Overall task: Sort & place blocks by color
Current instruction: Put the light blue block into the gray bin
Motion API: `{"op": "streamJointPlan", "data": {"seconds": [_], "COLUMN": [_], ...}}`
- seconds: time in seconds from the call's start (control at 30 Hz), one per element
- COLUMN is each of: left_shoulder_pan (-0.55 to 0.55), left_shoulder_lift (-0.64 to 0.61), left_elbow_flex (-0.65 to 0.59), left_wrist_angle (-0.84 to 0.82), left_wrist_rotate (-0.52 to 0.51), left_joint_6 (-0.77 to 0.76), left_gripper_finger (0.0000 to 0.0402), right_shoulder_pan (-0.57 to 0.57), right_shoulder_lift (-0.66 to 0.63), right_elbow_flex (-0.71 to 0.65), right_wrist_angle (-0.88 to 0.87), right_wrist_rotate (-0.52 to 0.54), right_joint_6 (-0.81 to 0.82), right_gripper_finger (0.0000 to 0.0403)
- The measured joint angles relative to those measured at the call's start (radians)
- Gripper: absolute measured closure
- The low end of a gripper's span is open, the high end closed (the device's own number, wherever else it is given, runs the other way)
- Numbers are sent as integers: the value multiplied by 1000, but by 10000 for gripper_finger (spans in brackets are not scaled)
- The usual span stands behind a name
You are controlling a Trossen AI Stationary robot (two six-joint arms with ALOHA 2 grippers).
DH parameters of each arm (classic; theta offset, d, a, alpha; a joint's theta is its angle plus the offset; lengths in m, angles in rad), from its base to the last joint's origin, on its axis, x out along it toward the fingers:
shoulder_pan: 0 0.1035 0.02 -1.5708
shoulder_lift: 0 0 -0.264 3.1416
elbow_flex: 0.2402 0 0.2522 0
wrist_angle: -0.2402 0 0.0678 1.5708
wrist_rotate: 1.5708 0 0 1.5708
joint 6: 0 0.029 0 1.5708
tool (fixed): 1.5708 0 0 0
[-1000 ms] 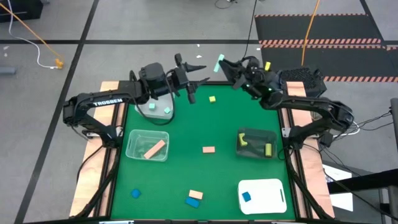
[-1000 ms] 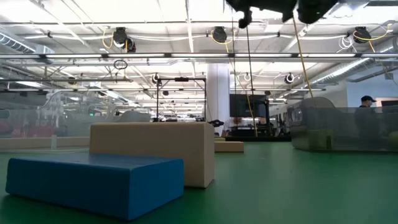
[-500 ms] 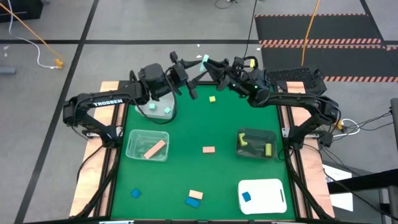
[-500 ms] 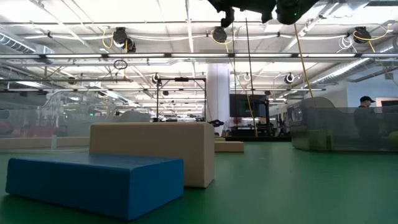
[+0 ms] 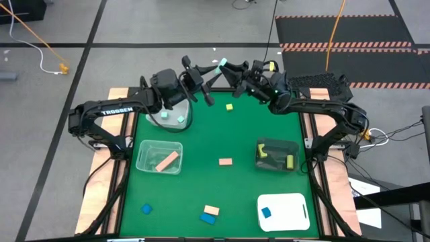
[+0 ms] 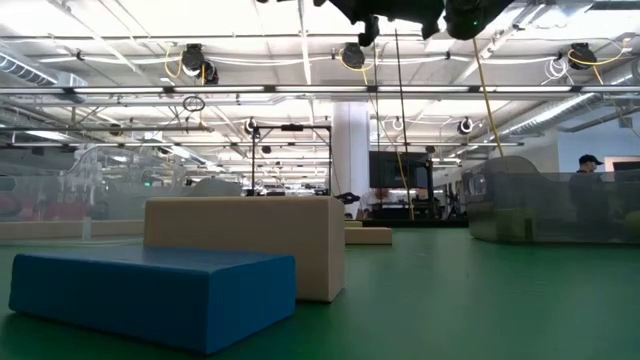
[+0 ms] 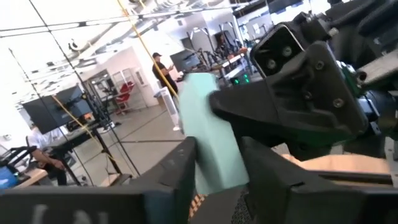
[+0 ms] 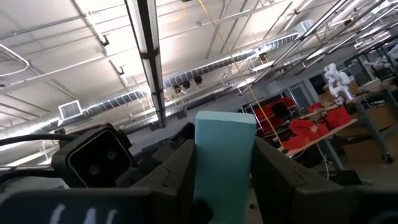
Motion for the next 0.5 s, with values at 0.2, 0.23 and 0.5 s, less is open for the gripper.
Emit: {"op": "streamJointPlan", "data": {"seconds": [0.2, 0.23, 0.5], "left_shoulder_pan": [3, 3, 3], "left_shoulder_lift": [-2, -2, -3], "left_elbow_flex": [0, 0, 1], "left_wrist_angle": [9, 8, -7], "left_wrist_rotate": [-18, -18, -58], "left_joint_6": [11, 10, -4], "left_gripper_finger": [337, 337, 333], "right_shoulder_pan": [-3, -4, -33], "right_shoulder_lift": [0, 0, -63], "right_elbow_flex": [0, 0, -4], "right_wrist_angle": [-9, -14, -279], "right_wrist_rotate": [-7, -8, -82], "right_joint_6": [2, 3, -11], "right_gripper_finger": [285, 279, 212]}}
